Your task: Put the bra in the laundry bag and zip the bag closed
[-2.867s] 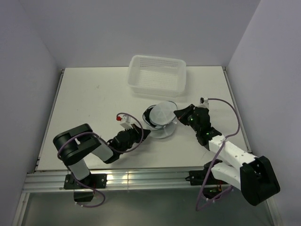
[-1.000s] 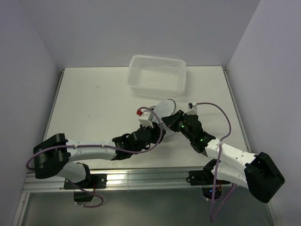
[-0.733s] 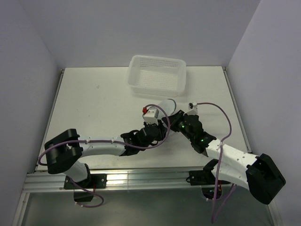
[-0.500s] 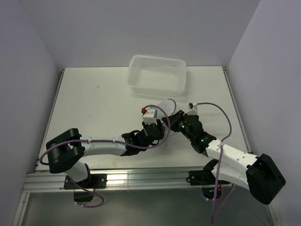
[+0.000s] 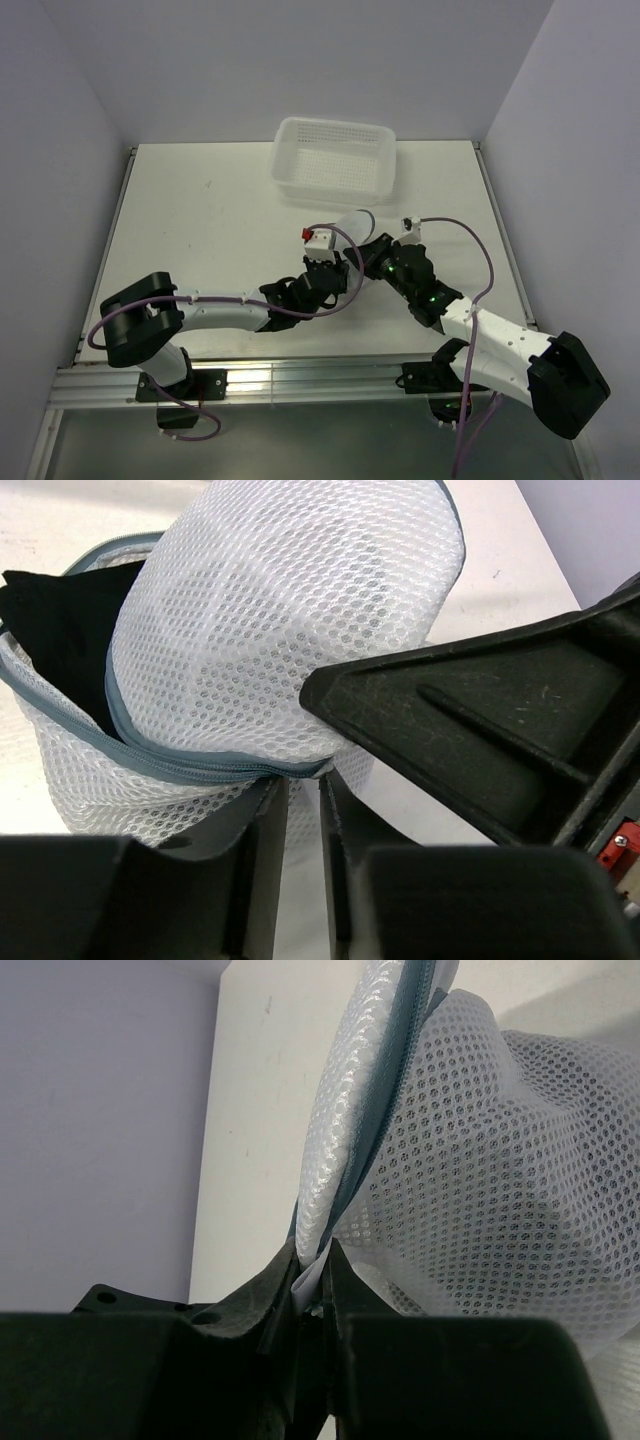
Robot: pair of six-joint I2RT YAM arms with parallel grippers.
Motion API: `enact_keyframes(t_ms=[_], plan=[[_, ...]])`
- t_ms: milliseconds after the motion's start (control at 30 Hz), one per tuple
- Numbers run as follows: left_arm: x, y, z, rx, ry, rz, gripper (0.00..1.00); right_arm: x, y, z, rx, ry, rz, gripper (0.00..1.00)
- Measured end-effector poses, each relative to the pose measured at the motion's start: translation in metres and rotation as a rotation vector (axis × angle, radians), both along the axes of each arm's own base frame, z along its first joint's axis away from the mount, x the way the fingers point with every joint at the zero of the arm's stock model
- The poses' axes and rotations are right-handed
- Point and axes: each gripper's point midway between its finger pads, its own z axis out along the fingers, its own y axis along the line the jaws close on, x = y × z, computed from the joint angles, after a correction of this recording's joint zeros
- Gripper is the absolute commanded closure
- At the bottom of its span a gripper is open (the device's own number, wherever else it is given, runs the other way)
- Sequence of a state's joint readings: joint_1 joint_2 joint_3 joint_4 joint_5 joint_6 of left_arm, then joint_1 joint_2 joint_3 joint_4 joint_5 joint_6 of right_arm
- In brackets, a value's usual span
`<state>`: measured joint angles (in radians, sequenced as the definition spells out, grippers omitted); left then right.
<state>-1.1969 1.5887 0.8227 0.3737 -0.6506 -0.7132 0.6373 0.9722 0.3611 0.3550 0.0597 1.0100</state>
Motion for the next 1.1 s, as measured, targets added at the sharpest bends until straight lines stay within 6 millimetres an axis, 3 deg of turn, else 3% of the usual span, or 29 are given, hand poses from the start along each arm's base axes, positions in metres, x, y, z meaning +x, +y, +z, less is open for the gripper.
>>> enact_keyframes(t_ms=[167,267,567,967,1100], plan=[[0.002,-0.002,0.003,0.003,-0.014,-0.003,0.76,-0.001,-0.001,0.003,0.004,-0.008,-0.002,1.00],[0.002,-0.003,0.005,-0.003,-0.021,-0.005,1.00,-0.001,-0.002,0.004,0.005,-0.008,-0.004,1.00],[0.002,0.001,0.008,-0.007,-0.038,-0.003,1.00,-0.001,-0.001,0.006,0.008,-0.013,-0.002,1.00],[-0.002,0.044,0.009,-0.004,-0.058,0.059,1.00,-0.008,-0.011,0.002,-0.060,-0.023,0.002,1.00],[-0.006,0.043,0.014,-0.025,-0.062,0.014,0.96,-0.010,-0.013,0.000,-0.076,-0.021,0.005,1.00]])
